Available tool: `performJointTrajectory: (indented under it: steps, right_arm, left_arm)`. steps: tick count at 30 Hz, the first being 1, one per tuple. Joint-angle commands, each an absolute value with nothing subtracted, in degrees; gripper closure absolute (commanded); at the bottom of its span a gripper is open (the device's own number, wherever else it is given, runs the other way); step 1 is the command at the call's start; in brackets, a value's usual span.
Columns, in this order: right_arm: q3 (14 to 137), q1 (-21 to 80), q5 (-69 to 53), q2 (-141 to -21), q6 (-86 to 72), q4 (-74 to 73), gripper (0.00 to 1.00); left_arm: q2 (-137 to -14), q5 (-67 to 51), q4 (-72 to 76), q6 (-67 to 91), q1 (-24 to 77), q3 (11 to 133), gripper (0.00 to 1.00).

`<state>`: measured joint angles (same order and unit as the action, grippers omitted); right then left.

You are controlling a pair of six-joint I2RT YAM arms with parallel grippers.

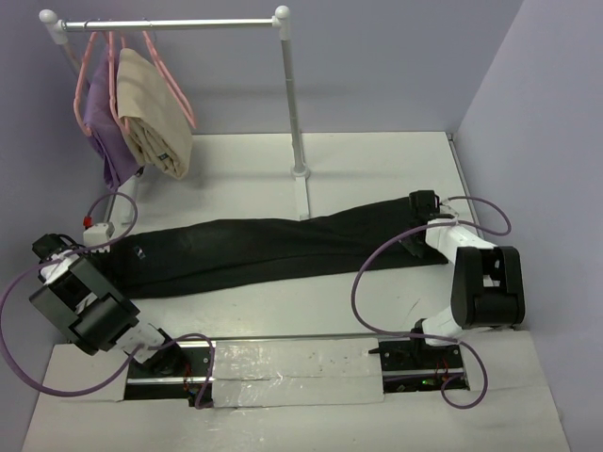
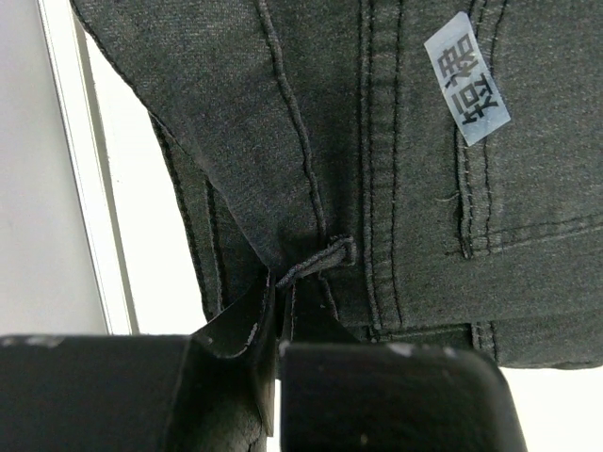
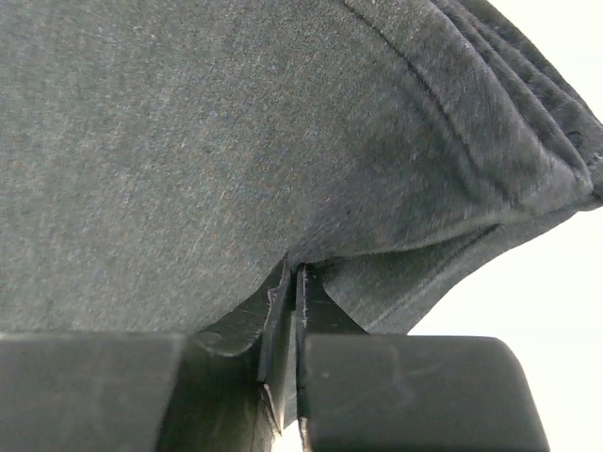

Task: Place the trousers on the hanger
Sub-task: Fold the trousers at the center of the board.

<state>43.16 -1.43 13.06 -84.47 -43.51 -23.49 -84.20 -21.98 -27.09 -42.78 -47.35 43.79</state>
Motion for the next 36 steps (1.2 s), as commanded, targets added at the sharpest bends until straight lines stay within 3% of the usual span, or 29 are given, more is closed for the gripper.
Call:
performJointTrajectory:
  steps: [1,2,8,15,28,30,31,32,33,34,36]
  right_arm:
    - [45.7,-1.8,15.9,-86.3,-43.2,-22.0,0.95]
    - [46.0,-1.8,16.0,-86.5,-43.2,-22.1,1.0]
    - [48.9,-1.8,18.7,-81.8,-40.3,-27.1,1.0]
    - [53.3,-1.7,22.1,-66.3,-35.4,-36.1,1.0]
    - [44.1,-1.8,18.5,-64.6,-34.0,-38.8,0.98]
    - [43.2,-1.8,18.2,-66.3,-33.8,-38.9,0.82]
    - [42.7,-1.8,18.2,-67.0,-33.9,-39.4,0.5]
    - [42.5,-1.8,18.3,-67.8,-34.1,-39.5,0.42]
    - [42.9,-1.8,18.4,-68.0,-34.1,-39.8,0.36]
    - [43.2,-1.8,18.6,-67.9,-34.7,-39.9,0.3]
    - [43.9,-1.8,19.4,-66.5,-35.2,-40.0,0.27]
  left_arm:
    - [-82.2,-20.9,-28.1,-45.3,-48.5,44.7,1.0]
    - [-82.1,-21.0,-28.3,-45.4,-48.6,45.0,1.0]
    - [-82.2,-21.9,-30.5,-46.6,-49.9,48.1,1.0]
    - [-82.2,-23.9,-36.3,-49.4,-53.9,56.1,1.0]
    - [-78.7,-22.2,-41.4,-56.6,-58.2,54.7,1.0]
    - [-79.6,-21.5,-41.7,-58.4,-58.3,53.6,1.0]
    - [-79.9,-21.4,-42.5,-59.2,-58.3,52.5,0.93]
    - [-79.9,-21.4,-42.7,-60.6,-58.3,51.9,0.84]
    - [-79.7,-21.4,-42.5,-61.1,-58.3,51.3,0.62]
    - [-79.5,-21.2,-42.3,-61.4,-58.2,50.0,0.52]
    - [-78.1,-20.9,-42.2,-61.8,-58.3,49.3,0.33]
